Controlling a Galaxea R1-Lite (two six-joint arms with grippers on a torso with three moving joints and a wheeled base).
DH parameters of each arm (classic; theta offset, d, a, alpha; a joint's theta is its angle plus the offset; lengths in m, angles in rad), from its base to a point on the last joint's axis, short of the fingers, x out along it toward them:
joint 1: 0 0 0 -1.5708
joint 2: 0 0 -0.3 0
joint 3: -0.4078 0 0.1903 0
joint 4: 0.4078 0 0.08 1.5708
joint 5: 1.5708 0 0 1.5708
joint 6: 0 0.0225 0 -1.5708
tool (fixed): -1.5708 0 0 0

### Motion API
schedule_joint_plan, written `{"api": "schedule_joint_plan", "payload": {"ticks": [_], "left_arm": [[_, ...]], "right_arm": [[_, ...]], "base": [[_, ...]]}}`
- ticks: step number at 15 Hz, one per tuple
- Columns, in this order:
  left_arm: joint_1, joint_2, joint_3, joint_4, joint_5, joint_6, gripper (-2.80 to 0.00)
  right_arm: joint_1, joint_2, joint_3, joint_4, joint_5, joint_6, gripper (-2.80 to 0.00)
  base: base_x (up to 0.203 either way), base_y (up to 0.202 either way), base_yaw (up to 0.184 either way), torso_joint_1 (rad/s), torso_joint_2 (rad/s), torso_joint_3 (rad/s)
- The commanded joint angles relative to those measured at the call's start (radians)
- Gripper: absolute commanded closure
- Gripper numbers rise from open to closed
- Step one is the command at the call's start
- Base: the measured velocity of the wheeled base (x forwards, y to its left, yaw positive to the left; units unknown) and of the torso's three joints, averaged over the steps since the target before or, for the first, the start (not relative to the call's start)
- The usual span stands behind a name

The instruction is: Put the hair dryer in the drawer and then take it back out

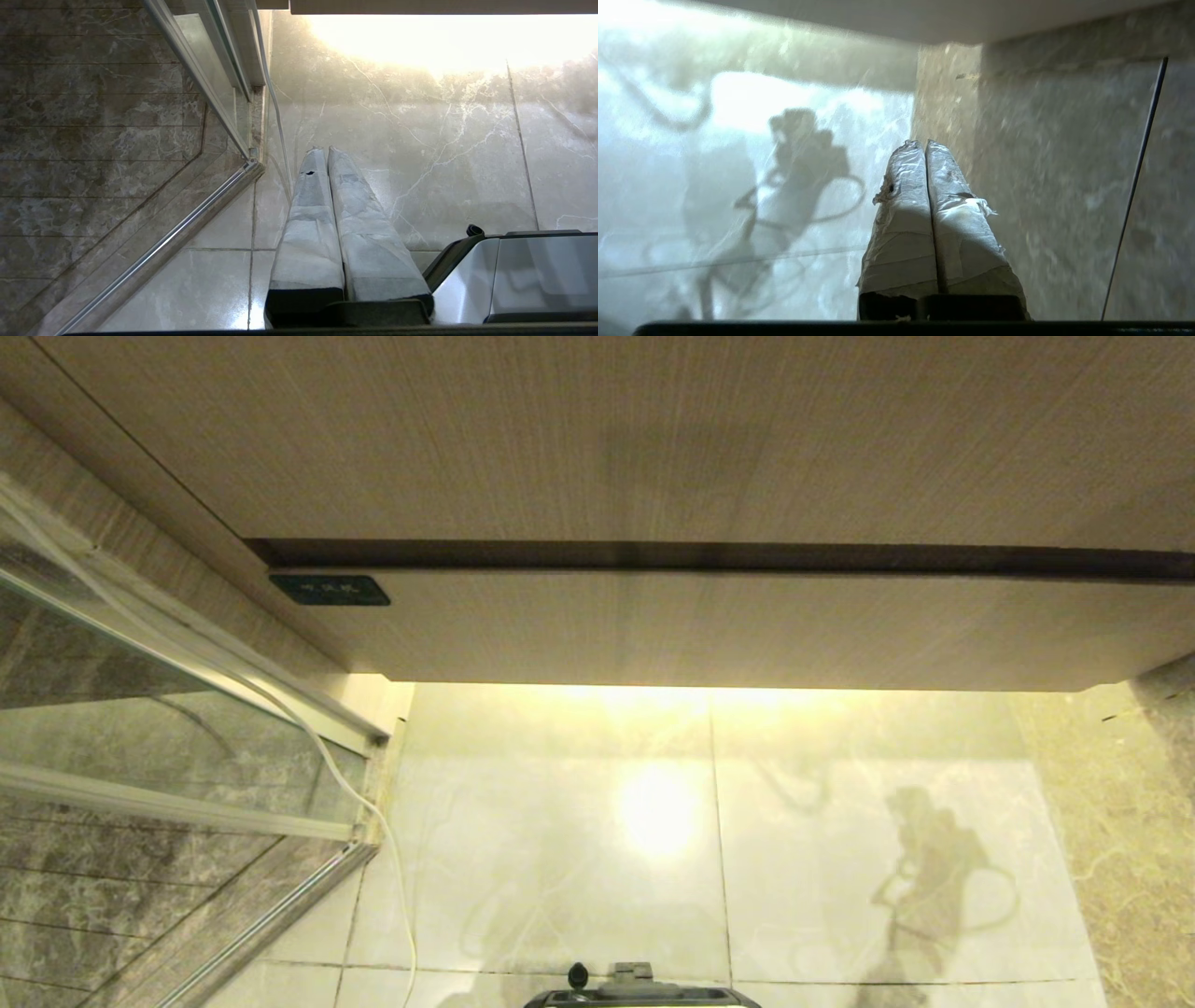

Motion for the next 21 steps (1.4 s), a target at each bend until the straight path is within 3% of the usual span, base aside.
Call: {"api": "schedule_joint_plan", "payload": {"ticks": [1, 5, 9, 13, 16, 20, 21], "left_arm": [[0.000, 0.000, 0.000, 0.000, 0.000, -0.001, 0.00], [-0.001, 0.000, 0.000, 0.000, 0.000, -0.001, 0.00], [0.001, 0.000, 0.000, 0.000, 0.000, -0.001, 0.00], [0.001, 0.000, 0.000, 0.000, 0.000, -0.001, 0.00], [-0.001, 0.000, 0.000, 0.000, 0.000, -0.001, 0.00], [-0.001, 0.000, 0.000, 0.000, 0.000, -0.001, 0.00], [0.001, 0.000, 0.001, 0.000, 0.000, -0.001, 0.00]], "right_arm": [[0.003, -0.101, 0.030, 0.060, -0.004, -0.029, 0.00], [0.016, -0.267, 0.101, 0.119, -0.007, -0.164, 0.00], [0.084, -0.522, 0.290, 0.122, -0.010, -0.176, 0.00], [0.279, -0.795, 0.538, 0.089, -0.010, -0.074, 0.00], [0.351, -1.100, 0.685, 0.083, -0.011, -0.007, 0.00], [0.530, -1.368, 0.887, -0.011, -0.045, 0.242, 0.00], [0.586, -1.369, 0.906, -0.041, -0.100, 0.245, 0.00]], "base": [[0.000, 0.000, 0.000, 0.000, 0.00, 0.000], [0.000, 0.000, 0.000, 0.000, 0.00, 0.000], [0.000, 0.000, 0.000, 0.000, 0.00, 0.000], [0.000, 0.000, 0.000, 0.000, 0.00, 0.000], [0.000, 0.000, 0.000, 0.000, 0.00, 0.000], [0.000, 0.000, 0.000, 0.000, 0.00, 0.000], [0.000, 0.000, 0.000, 0.000, 0.00, 0.000]]}}
